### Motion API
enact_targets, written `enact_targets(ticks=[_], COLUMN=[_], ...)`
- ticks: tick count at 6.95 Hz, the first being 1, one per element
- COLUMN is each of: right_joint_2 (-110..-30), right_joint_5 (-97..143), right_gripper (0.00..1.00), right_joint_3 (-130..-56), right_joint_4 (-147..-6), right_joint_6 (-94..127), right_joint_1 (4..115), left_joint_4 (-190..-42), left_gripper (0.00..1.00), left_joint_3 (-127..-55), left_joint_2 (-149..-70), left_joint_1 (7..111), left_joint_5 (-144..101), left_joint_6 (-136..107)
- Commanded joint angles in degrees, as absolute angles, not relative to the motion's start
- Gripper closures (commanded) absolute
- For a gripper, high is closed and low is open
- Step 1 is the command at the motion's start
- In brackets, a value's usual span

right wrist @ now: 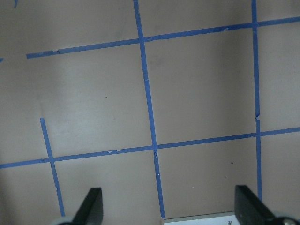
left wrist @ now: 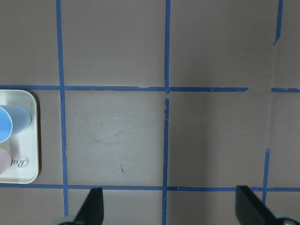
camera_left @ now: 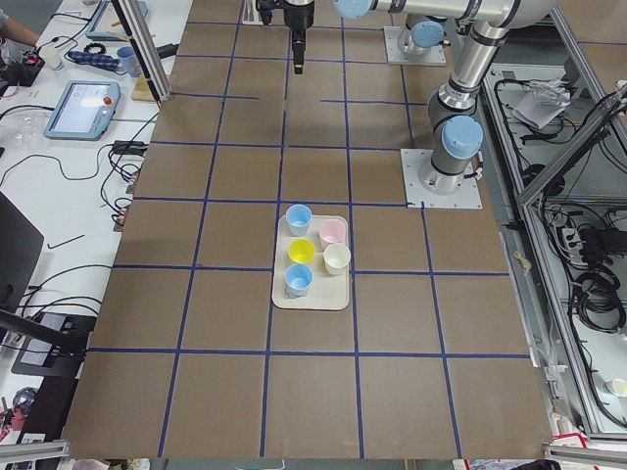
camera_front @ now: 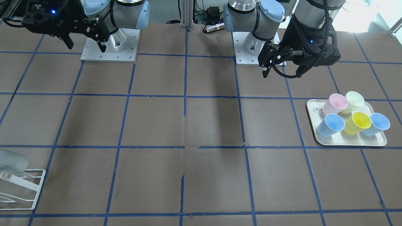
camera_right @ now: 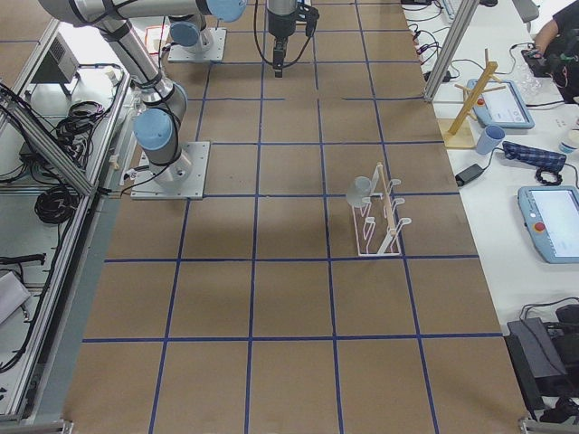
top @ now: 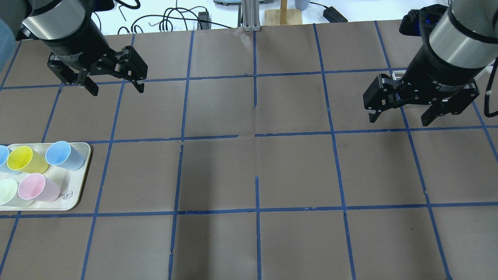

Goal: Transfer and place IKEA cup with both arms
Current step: 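Move the right gripper down toward the white cup on the wire rack, then close the right gripper on the white cup's base and lift it off the rack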

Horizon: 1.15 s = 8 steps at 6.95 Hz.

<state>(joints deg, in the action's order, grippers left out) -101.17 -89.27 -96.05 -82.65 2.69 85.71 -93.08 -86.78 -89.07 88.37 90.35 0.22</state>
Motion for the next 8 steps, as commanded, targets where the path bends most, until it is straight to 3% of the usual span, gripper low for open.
enact_targets(ticks=[1, 5, 8], right_joint_2=[-98.36, -93.35, -85.45], right_joint_5=[-89.47, -88.6, -89.29], right_gripper=[0.0, 0.0, 0.0], right_joint_3=[-95.98, -95.28, -94.84], right_joint_4=[-85.84, -92.71, -105.06], right_joint_6=[1.76, -16.93, -25.03], right_joint_1=[82.56, 69.9, 66.72], left_joint_4=[-93.08, -92.99, -92.99], left_gripper=[0.0, 0.0, 0.0], left_joint_3=[-86.49, -87.54, -87.54], left_joint_2=[-89.3, -88.42, -88.42], left_joint_1=[88.42, 88.33, 88.33], left_joint_5=[90.44, 89.82, 89.91], left_joint_6=[0.26, 0.26, 0.26])
